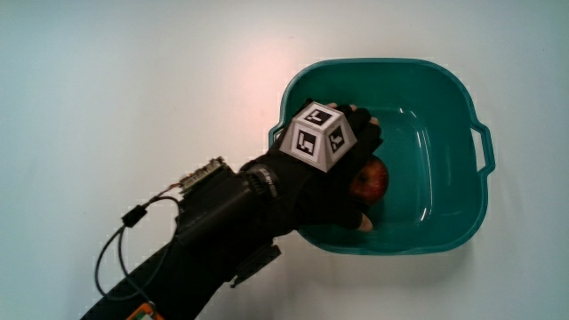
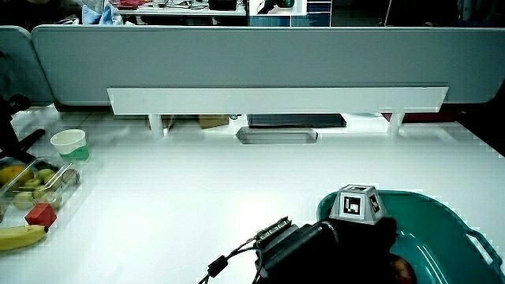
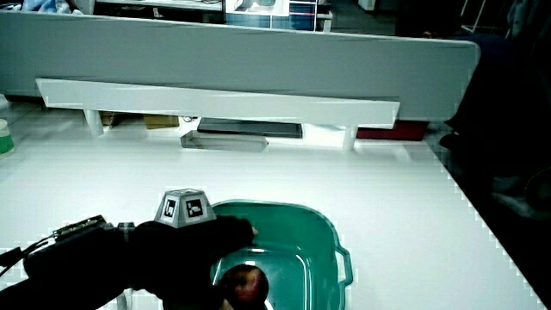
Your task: Pick apple from plate
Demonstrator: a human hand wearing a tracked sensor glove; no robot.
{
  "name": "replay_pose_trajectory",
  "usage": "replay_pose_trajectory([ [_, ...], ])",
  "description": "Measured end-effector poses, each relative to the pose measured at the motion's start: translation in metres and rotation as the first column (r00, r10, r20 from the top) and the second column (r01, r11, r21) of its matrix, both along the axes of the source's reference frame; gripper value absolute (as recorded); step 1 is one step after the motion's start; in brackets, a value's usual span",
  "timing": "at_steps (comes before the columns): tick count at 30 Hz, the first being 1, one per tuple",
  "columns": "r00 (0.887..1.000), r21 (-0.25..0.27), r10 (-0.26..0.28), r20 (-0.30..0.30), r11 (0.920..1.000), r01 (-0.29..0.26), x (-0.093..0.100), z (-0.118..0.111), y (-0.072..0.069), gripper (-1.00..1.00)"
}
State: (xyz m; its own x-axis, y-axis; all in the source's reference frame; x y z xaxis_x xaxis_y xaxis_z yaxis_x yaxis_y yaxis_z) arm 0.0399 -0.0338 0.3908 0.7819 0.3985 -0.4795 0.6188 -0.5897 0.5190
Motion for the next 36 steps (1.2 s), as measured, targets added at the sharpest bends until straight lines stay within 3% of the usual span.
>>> replay_pose_trajectory([
  [4,1.000,0.031,0.015,-0.011,0.9994,-0.015,0.001,-0.003,0.002,1.00],
  [20,0.996,0.072,0.029,-0.081,0.9972,-0.023,-0.003,-0.007,0.003,1.00],
  [30,0.988,0.127,0.033,-0.153,0.9917,-0.014,-0.013,-0.036,-0.002,1.00],
  [33,0.986,0.172,0.040,-0.163,0.9850,-0.011,-0.017,-0.046,-0.005,1.00],
  [34,0.983,0.158,0.032,-0.179,0.9875,-0.004,-0.020,-0.049,-0.006,1.00],
  [35,0.980,0.219,0.067,-0.188,0.9755,-0.024,-0.021,-0.046,-0.007,1.00],
  [36,0.969,0.273,0.115,-0.216,0.9605,-0.053,-0.022,-0.045,-0.010,1.00],
])
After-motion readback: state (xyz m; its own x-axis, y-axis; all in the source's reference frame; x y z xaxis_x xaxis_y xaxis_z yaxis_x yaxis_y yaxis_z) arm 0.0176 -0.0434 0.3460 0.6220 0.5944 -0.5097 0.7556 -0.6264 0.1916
